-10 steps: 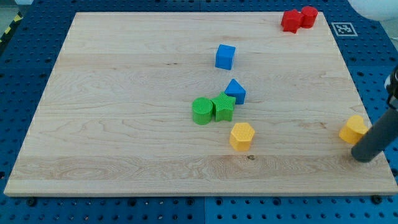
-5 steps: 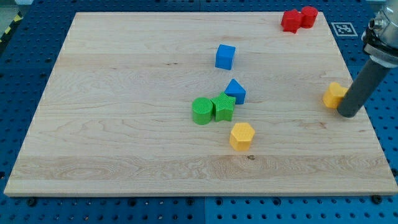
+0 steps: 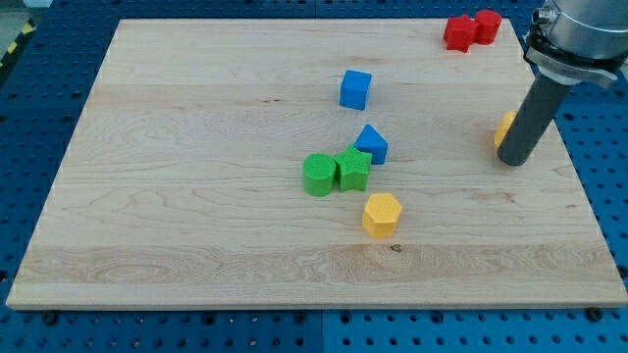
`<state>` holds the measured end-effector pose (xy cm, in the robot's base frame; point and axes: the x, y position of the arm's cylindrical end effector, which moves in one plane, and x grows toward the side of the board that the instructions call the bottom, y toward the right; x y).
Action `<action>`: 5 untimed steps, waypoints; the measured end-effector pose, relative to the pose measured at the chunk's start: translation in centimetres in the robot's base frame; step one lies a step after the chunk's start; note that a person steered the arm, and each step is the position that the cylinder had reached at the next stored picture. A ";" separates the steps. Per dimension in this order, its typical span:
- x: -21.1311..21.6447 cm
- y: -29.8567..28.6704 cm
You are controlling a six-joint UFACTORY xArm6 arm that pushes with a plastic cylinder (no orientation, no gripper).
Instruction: Push the heart to the bottom of the red circle
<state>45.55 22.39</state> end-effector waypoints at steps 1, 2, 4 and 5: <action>-0.4 0.0; -0.4 0.0; -1.6 0.0; -3.2 0.1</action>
<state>42.39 22.50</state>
